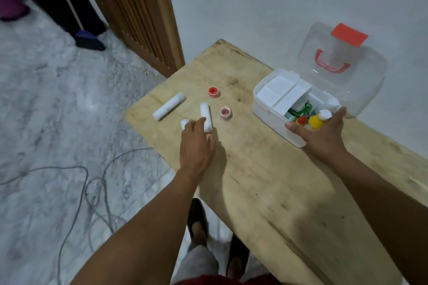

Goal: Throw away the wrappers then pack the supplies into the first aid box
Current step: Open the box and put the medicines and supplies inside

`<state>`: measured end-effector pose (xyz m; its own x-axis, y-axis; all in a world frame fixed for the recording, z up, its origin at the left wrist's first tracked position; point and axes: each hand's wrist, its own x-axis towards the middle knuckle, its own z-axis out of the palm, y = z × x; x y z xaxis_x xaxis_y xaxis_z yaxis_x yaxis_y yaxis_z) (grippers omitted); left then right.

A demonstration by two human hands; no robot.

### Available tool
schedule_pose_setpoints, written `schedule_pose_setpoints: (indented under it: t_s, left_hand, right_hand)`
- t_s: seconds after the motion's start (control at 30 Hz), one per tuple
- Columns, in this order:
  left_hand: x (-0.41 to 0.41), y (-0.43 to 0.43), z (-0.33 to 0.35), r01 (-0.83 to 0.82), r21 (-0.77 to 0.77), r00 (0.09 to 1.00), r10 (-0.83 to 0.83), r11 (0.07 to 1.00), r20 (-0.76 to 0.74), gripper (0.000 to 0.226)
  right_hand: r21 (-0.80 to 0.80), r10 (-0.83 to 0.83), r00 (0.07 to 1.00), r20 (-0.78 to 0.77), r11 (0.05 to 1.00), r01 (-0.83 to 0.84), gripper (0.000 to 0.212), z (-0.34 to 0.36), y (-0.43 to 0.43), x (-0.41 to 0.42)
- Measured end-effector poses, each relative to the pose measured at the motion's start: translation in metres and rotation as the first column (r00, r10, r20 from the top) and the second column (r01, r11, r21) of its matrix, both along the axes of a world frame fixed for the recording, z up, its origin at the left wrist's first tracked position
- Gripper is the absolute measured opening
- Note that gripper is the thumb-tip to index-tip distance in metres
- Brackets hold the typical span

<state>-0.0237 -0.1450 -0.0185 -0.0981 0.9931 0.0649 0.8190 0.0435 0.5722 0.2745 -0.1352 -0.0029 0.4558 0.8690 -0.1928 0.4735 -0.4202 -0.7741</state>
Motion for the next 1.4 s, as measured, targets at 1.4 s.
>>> schedule_pose_setpoints:
  t_s: [1.4]
  left_hand:
    - [-0.014, 0.066, 0.032, 0.247, -0.249, 0.945, -0.176, 0.936, 0.276, 0.039]
  right_hand:
    - [0.062, -0.009, 0.998, -0.060, 0.998, 0.012, 0.134, -0.001, 0.010, 0.003]
